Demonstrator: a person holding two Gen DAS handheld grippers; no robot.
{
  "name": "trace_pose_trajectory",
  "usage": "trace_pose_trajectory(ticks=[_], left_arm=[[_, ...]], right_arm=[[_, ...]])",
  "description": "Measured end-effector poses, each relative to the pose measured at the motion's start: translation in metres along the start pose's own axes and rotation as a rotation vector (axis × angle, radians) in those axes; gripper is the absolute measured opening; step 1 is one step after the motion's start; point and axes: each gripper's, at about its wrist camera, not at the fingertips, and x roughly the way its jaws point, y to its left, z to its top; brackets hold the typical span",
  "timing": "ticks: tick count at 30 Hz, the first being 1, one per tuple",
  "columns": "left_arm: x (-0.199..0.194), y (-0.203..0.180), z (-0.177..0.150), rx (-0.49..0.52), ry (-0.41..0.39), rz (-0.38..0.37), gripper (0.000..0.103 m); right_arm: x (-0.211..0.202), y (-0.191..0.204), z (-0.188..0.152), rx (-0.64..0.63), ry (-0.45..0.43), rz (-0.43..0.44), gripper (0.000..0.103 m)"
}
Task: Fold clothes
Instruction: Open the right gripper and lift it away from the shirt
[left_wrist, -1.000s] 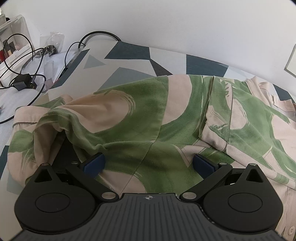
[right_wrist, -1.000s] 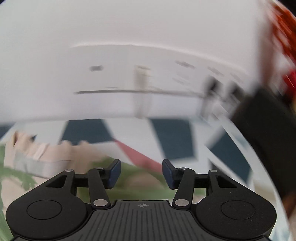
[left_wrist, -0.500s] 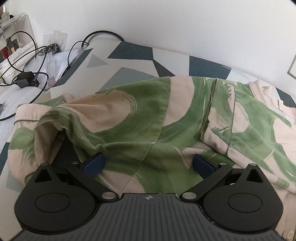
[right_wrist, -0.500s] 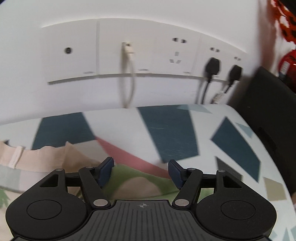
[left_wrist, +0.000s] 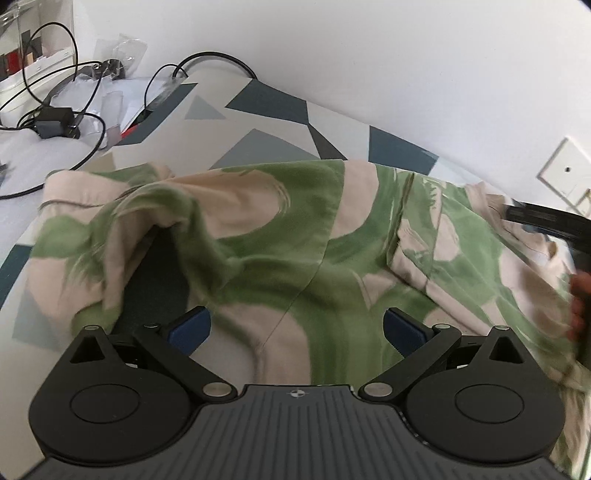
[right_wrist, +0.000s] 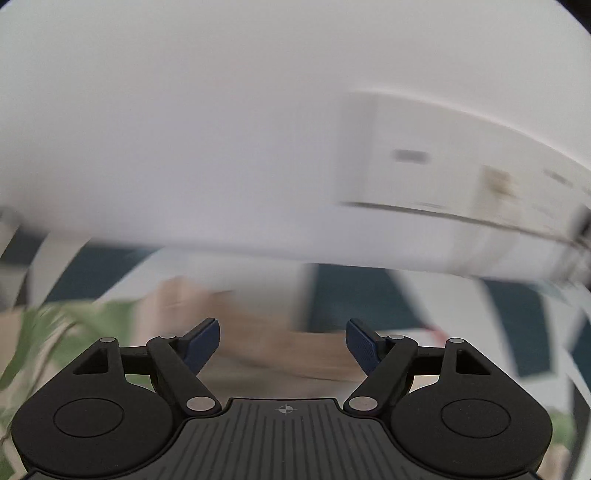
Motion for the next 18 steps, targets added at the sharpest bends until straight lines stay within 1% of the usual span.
trace_pose_trajectory(ticks=[2, 3, 4, 5, 6, 9, 10, 11, 12, 13, 15, 17, 18], left_arm=[[-0.009, 0.007, -0.005, -0.006, -0.013, -0.010, 0.102], [-0.014, 0.011, -0.006, -0.012, -0.024, -0.012, 0.102], [-0.018, 0.015, -0.008, -0.018, -0.034, -0.014, 0.102], [-0.021, 0.023, -0.009, -0.052, -0.042, -0.012, 0.102], [-0.025, 0.031, -0.010, -0.086, -0.050, -0.010, 0.102], [-0.033, 0.062, -0.016, -0.271, -0.075, -0.036, 0.102], [-0.036, 0.072, -0.017, -0.333, -0.083, -0.045, 0.102], [-0.036, 0.081, -0.019, -0.386, -0.085, -0.061, 0.102], [-0.035, 0.090, -0.021, -0.440, -0.087, -0.077, 0.102], [-0.034, 0.097, -0.022, -0.484, -0.090, -0.082, 0.102], [-0.031, 0.106, -0.018, -0.540, -0.100, -0.091, 0.101], [-0.026, 0.106, -0.007, -0.542, -0.114, -0.133, 0.100], [-0.022, 0.105, 0.000, -0.542, -0.119, -0.133, 0.100]], right_arm=[[0.017, 0.019, 0.005, -0.029, 0.024, 0.007, 0.072], [0.026, 0.024, 0.007, -0.027, 0.039, -0.008, 0.073], [0.033, 0.024, 0.010, 0.002, 0.028, -0.021, 0.074], [0.038, 0.023, 0.013, 0.043, 0.028, -0.033, 0.080], [0.043, 0.021, 0.017, 0.085, 0.032, -0.045, 0.083], [0.041, 0.015, 0.026, 0.213, 0.046, -0.072, 0.084], [0.034, 0.015, 0.025, 0.237, 0.025, -0.065, 0.085], [0.025, 0.014, 0.024, 0.256, -0.002, -0.055, 0.090], [0.014, 0.015, 0.021, 0.257, -0.038, -0.053, 0.097], [0.002, 0.017, 0.017, 0.254, -0.077, -0.052, 0.101], [-0.019, 0.016, 0.005, 0.259, -0.094, -0.037, 0.102], [-0.040, 0.015, -0.006, 0.264, -0.105, -0.021, 0.102], [-0.048, 0.015, -0.013, 0.272, -0.093, 0.001, 0.102]])
